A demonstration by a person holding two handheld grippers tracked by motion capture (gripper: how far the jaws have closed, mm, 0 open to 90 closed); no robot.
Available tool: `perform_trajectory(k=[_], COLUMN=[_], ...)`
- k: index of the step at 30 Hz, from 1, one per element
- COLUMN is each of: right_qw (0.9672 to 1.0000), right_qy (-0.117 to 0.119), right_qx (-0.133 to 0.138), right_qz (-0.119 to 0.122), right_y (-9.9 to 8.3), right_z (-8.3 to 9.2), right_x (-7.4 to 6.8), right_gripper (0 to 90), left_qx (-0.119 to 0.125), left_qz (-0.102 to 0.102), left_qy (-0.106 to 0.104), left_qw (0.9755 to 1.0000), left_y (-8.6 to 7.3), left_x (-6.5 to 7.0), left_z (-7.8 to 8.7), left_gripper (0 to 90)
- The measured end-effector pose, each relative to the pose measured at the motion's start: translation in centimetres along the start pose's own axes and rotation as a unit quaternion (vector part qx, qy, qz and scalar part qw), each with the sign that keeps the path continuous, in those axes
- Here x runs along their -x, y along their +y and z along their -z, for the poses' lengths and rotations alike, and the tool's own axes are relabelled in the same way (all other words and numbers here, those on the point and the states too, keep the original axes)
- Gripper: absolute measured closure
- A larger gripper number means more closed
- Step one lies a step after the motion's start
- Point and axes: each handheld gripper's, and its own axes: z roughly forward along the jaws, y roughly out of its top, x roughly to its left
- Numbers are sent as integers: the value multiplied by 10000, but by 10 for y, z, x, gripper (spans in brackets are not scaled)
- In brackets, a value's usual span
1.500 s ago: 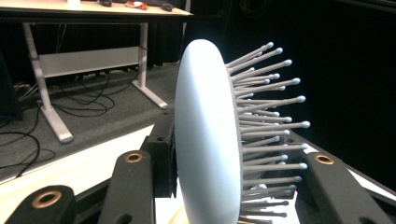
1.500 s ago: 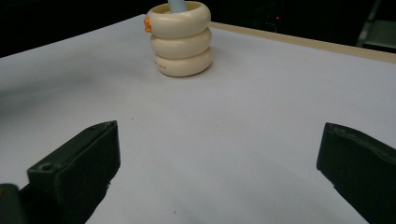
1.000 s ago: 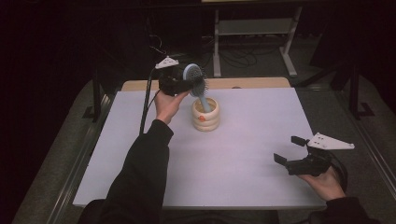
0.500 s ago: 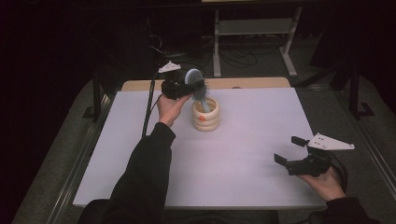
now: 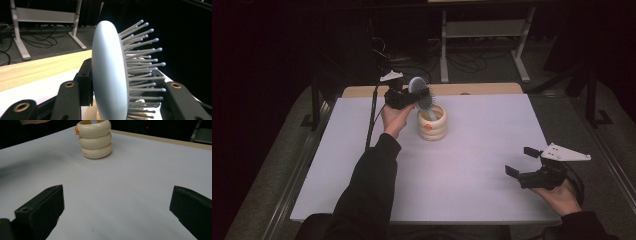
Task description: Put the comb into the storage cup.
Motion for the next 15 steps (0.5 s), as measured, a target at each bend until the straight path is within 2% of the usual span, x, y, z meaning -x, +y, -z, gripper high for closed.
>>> perform_trajectory(k=[4,5,7,8,11,12,15], right_qw=[10000,10000,10000,10000,9999,9999,9999], right_qy=[-6,-9,-30,-30,-87,-87,-96], right_qx=[-30,-29,-46,-46,-90,-90,-86], right_qz=[-15,-18,-37,-37,-40,-40,-36], right_y=[-1,-1,-1,-1,-1,-1,-1], right_z=[0,0,0,0,0,0,0], right_x=[0,0,0,0,1,1,1], right_gripper=[0,0,0,0,0,0,0], left_qx=[-22,-26,-25,-24,-81,-96,-212], left_qz=[-28,41,49,49,12,-1,-59], left_qy=[89,147,193,199,187,192,173], left_qw=[10000,9999,9998,9998,9998,9998,9996], left_y=[-1,-1,-1,-1,-1,-1,-2], left_x=[-1,-2,-2,-3,-5,-5,-7], left_z=[1,2,3,3,5,6,7], left_gripper=[474,429,378,378,254,254,140])
